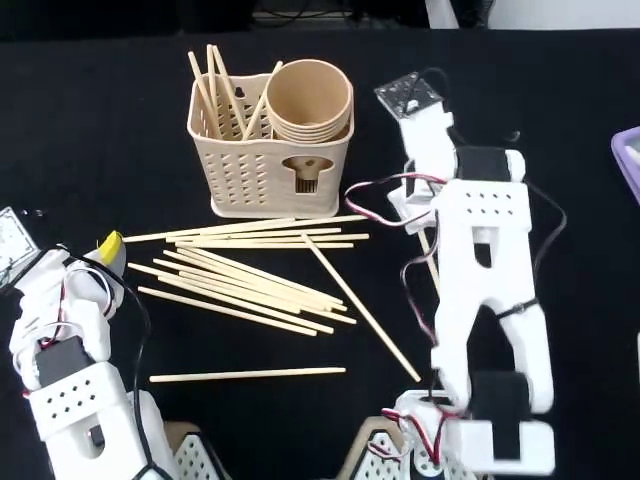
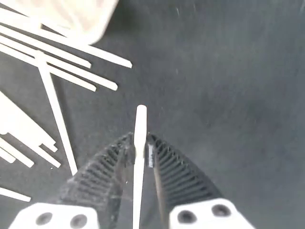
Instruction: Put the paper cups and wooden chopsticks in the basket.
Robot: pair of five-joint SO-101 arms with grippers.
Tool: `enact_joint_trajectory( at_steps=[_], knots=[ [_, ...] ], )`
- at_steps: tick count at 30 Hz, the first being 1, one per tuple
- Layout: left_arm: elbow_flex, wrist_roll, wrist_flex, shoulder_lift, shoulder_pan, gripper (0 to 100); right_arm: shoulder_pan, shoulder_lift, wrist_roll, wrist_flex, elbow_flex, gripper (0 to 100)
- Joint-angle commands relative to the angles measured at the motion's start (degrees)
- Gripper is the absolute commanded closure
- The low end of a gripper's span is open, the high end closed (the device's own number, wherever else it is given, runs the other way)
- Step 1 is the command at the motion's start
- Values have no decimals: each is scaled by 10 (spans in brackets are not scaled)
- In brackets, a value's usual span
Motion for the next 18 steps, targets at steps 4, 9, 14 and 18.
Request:
enact_joint_trajectory(
  at_steps=[4, 9, 14, 18],
  knots=[
    [-18, 2, -12, -9, 5, 686, -119, -147, 26, -47, 139, 988],
    [-17, 2, -12, -9, 5, 686, -169, -210, 25, -203, 334, 988],
    [-17, 2, -12, -9, 5, 686, -175, -227, 25, -399, 481, 987],
    [-18, 2, -12, -9, 5, 686, -176, -218, -4, -443, 521, 972]
  ],
)
